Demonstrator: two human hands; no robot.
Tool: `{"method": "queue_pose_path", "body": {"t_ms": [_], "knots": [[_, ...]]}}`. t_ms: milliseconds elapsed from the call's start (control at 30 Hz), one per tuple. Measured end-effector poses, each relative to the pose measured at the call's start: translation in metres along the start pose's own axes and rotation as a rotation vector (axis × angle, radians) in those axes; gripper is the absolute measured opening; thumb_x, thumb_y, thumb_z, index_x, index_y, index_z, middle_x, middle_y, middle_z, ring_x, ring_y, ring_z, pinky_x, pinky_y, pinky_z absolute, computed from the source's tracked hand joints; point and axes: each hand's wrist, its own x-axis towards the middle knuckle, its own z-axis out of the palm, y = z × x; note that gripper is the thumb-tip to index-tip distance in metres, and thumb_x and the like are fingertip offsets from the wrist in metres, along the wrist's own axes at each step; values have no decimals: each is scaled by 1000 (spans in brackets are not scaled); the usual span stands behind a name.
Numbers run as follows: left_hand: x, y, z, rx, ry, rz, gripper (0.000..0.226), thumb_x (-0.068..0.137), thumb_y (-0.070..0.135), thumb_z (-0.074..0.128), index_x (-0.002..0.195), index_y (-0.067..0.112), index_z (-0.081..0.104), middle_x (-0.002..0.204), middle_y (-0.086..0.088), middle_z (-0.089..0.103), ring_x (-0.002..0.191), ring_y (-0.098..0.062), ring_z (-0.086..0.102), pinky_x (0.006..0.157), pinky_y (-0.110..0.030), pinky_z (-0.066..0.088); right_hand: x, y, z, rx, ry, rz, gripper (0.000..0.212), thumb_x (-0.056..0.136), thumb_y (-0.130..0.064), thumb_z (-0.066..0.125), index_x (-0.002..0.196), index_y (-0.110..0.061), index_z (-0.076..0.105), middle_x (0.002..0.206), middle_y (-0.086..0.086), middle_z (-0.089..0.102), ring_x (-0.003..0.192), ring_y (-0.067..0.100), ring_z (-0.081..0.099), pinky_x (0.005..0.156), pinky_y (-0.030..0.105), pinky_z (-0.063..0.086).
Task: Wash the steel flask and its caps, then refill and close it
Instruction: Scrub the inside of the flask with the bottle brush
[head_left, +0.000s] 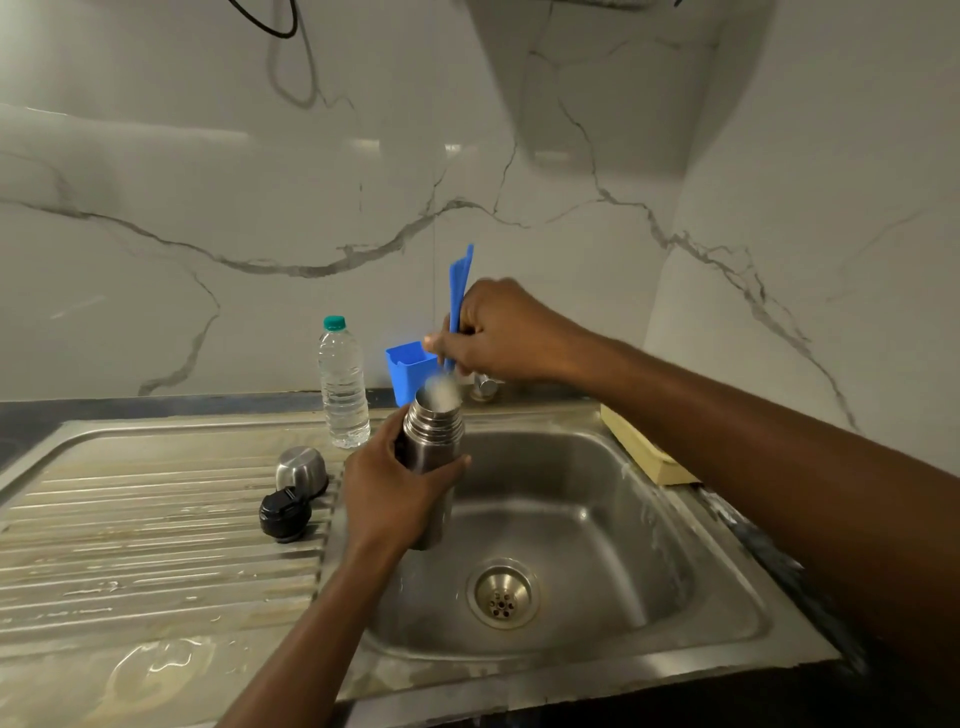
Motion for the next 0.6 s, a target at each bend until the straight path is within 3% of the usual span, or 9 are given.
{"method": "queue_pose_path", "body": {"t_ms": [67, 133, 267, 333, 400, 500, 600], "knots": [[1, -1, 0, 3, -7, 4, 76, 61, 32, 100, 123, 50, 58, 96, 38, 65, 92, 22, 63, 81, -15, 49, 1, -4, -17, 47, 21, 1, 36, 100, -35, 67, 85, -3, 78, 64, -7, 71, 57, 4, 67, 59, 17, 54], [1, -1, -1, 9, -5, 13, 77, 62, 30, 100, 124, 49, 58, 96, 39, 64, 91, 23, 62, 81, -14, 47, 0, -4, -16, 73, 13, 8, 34, 100, -34, 67, 84, -6, 79, 64, -8, 72, 55, -1, 66, 58, 11, 48], [0, 1, -1, 18, -3, 35, 72, 61, 32, 99, 113, 62, 59, 91, 40, 67, 91, 17, 64, 82, -21, 52, -10, 7, 11, 28, -96, 31, 38, 101, -38, 65, 80, -10, 79, 68, -3, 75, 58, -1, 66, 79, 23, 47], [-1, 5, 0, 10, -24, 49, 72, 62, 33, 98, 107, 70, 56, 95, 46, 65, 92, 16, 64, 80, -19, 51, -10, 7, 10, 8, -133, 33, 36, 101, -38, 65, 82, -11, 79, 69, -3, 76, 63, 6, 70, 75, 28, 55], [-1, 4, 0, -5, -20, 49, 72, 62, 31, 99, 107, 68, 56, 97, 48, 65, 93, 16, 65, 81, -18, 51, -8, 1, -5, 21, -132, 11, 33, 101, -36, 65, 82, -13, 79, 69, -3, 76, 65, 11, 72, 73, 28, 60], [1, 2, -2, -5, -30, 48, 71, 63, 28, 98, 109, 62, 55, 95, 50, 63, 93, 23, 62, 80, -12, 46, -3, -6, -29, 77, -100, 5, 31, 101, -34, 66, 87, -11, 80, 69, -3, 75, 61, 5, 69, 62, 17, 55], [1, 0, -4, -5, 4, 47, 75, 63, 28, 98, 119, 55, 55, 93, 42, 64, 93, 22, 62, 81, -13, 46, -2, -1, -30, 146, -96, 22, 31, 102, -34, 66, 89, -10, 80, 72, -1, 77, 62, 6, 69, 63, 17, 54]]}}
